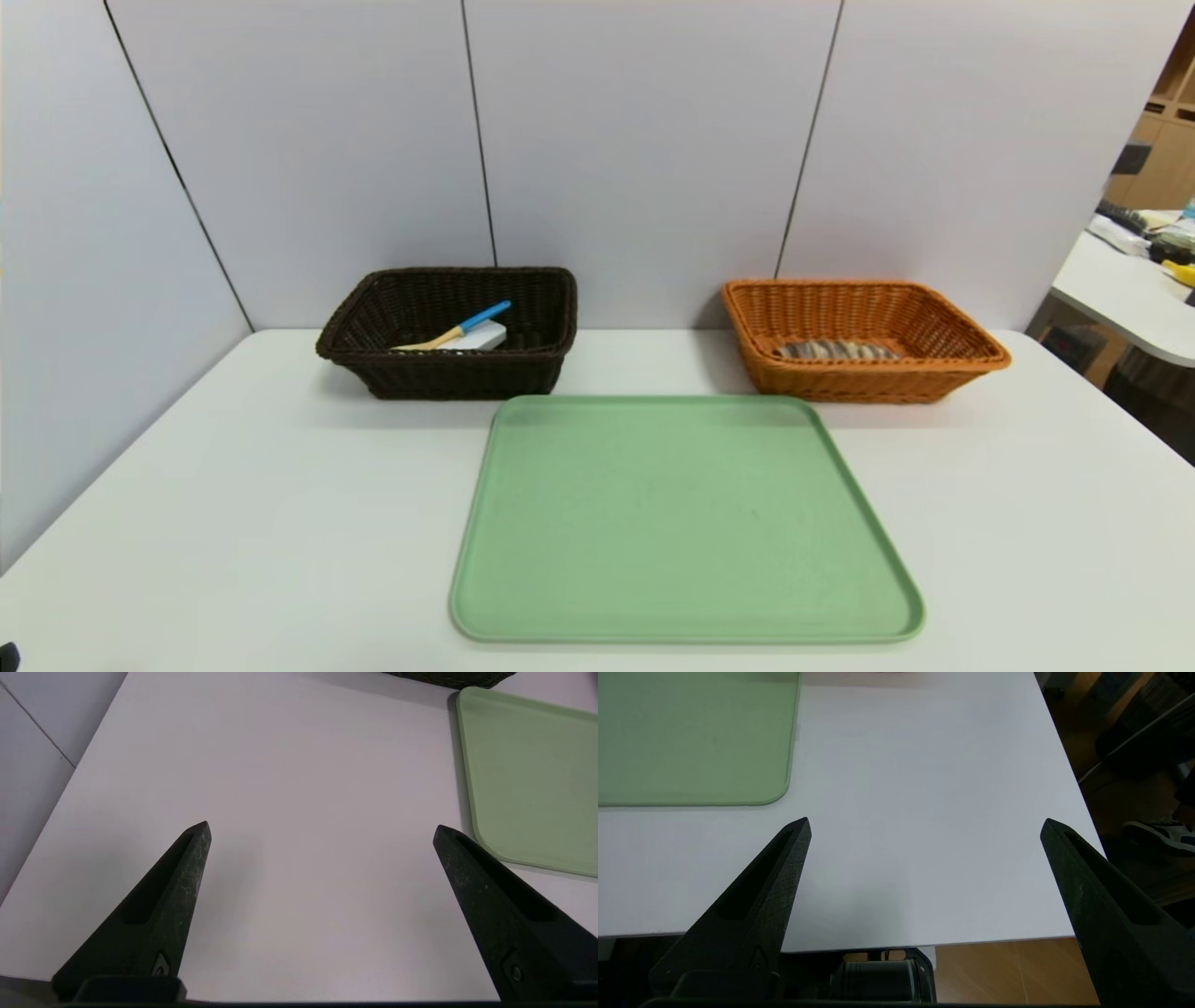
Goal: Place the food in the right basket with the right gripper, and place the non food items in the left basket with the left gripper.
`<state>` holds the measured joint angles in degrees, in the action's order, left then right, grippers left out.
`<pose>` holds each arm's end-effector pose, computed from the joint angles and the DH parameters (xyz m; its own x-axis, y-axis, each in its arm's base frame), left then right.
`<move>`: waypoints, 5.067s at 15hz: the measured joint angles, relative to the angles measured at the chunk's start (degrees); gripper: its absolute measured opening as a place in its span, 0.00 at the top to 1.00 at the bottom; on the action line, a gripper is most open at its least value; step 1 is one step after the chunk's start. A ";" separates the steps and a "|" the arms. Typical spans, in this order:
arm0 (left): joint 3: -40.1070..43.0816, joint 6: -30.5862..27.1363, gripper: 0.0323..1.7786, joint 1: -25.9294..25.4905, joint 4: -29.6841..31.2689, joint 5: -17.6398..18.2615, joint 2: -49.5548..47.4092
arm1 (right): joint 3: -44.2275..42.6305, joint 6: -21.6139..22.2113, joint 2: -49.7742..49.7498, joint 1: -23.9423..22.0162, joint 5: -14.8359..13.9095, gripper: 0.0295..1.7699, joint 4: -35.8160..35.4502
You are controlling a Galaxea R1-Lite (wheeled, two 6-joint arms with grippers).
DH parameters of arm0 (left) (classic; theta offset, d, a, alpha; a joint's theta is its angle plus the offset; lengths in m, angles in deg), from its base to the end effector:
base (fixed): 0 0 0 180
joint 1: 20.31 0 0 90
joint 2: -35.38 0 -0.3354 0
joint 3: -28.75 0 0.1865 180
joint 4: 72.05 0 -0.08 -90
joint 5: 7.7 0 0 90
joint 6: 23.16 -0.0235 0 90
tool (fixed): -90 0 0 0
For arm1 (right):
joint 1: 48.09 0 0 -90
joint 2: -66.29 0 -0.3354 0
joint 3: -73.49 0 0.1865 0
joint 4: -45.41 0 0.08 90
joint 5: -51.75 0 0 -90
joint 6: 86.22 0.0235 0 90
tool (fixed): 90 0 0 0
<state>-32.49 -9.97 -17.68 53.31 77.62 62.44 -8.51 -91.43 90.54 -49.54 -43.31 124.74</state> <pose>-0.0474 0.0041 0.2212 0.9366 0.0387 -0.3484 -0.1095 0.9764 -0.1860 -0.1101 0.0007 0.2574 0.9238 -0.1116 -0.3664 0.0734 0.9904 -0.1167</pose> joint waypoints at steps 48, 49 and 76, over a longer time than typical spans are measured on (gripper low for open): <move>37.34 -7.13 0.05 -2.39 33.23 7.11 -27.14 | 56.81 0.99 -24.32 1.29 6.99 0.04 -51.80; 37.36 -7.66 0.05 -2.39 33.21 6.63 -27.14 | 56.81 0.89 -24.32 1.29 6.96 0.04 -51.80; 37.36 -16.08 0.05 -2.36 30.43 6.24 -27.14 | 57.36 3.36 -24.32 1.27 5.69 0.04 -53.72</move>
